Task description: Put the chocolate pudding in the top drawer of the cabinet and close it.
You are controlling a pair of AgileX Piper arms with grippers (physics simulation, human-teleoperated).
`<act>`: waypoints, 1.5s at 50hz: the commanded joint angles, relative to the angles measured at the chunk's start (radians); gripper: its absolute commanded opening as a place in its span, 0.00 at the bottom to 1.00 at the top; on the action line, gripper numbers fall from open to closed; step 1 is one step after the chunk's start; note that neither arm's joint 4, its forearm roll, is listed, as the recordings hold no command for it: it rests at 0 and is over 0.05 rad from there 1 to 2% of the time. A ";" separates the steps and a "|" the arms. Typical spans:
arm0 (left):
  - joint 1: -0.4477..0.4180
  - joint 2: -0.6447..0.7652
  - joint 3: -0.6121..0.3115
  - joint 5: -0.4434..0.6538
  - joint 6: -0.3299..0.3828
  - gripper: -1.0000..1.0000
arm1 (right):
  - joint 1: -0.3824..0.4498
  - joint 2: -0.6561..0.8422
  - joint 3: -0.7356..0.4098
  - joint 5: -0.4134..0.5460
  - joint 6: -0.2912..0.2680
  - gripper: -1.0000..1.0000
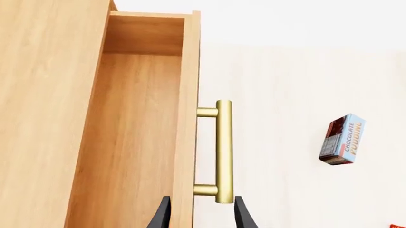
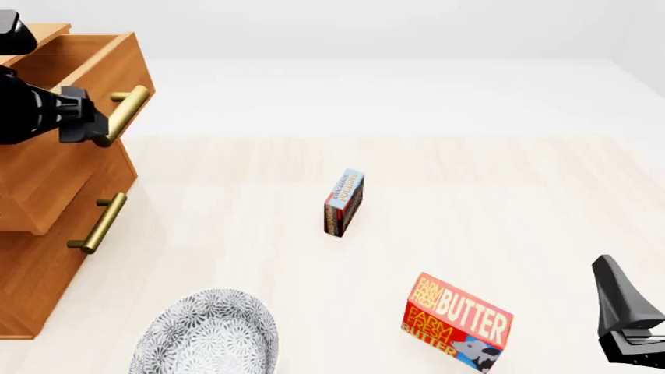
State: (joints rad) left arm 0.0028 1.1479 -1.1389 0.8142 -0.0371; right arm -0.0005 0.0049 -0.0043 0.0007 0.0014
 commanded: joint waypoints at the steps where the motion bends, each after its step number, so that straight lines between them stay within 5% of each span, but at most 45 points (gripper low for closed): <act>1: -0.026 0.033 0.008 -0.012 -0.001 1.00 | 0.000 0.000 0.000 0.000 0.000 1.00; 75: -0.151 0.097 0.012 -0.036 0.019 1.00 | 0.000 0.000 0.000 0.000 0.000 1.00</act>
State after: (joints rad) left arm -0.1462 1.1729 -1.1472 0.7832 -0.0125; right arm -0.0005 0.0049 -0.0043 0.0007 0.0014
